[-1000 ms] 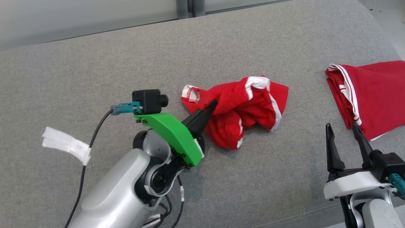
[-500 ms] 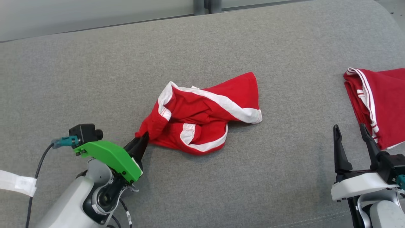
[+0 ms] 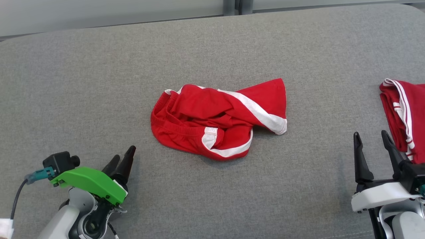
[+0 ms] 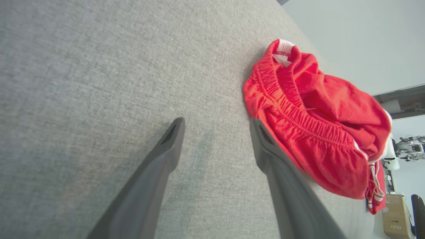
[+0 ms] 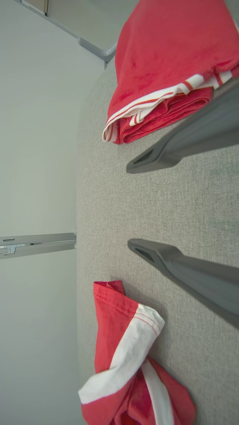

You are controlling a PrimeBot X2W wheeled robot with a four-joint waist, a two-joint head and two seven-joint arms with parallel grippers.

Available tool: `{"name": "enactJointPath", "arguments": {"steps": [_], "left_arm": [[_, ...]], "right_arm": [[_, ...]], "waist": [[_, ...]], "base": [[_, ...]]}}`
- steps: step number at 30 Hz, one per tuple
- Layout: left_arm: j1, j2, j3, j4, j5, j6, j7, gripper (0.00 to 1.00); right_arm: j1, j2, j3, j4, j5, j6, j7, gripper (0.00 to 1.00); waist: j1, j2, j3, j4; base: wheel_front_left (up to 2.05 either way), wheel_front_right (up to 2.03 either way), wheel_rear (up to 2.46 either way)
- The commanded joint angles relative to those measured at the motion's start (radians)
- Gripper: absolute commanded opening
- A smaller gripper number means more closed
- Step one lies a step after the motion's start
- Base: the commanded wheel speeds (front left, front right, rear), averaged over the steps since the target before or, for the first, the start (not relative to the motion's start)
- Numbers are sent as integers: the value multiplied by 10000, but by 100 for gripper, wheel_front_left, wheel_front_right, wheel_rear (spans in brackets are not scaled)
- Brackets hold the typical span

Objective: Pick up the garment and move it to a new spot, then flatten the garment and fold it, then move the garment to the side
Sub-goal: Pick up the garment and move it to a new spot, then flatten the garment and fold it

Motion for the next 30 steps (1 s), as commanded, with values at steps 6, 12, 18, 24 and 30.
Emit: {"name": "enactJointPath", "arguments": {"steps": [6, 12, 18, 24, 30], "left_arm": [[529, 216, 77, -797, 1232, 362, -1642, 100], [987, 179, 12, -1575, 2093, 923, -2573, 100], [1570, 47, 340, -2267, 2872, 1274, -3044, 100], [874, -160, 50, -2168, 3036, 1213, -2695, 100], [-768, -573, -467, -1316, 3095, 1227, -1456, 100]], "right_arm": [[293, -174, -205, -198, -95, -14, -29, 100], [500, -170, -304, -270, -135, -14, -29, 100], [729, -88, -427, -437, -177, -12, -29, 100], [533, -111, -272, -412, -185, -14, -29, 100], [237, -89, -97, -414, -42, -14, -29, 100]], "waist": [[0, 0, -317, 145], [0, 0, -594, 205], [0, 0, -792, 223], [0, 0, -608, 78], [0, 0, -197, -412]], "base": [[0, 0, 0], [0, 0, 0], [0, 0, 0], [0, 0, 0], [0, 0, 0]]}}
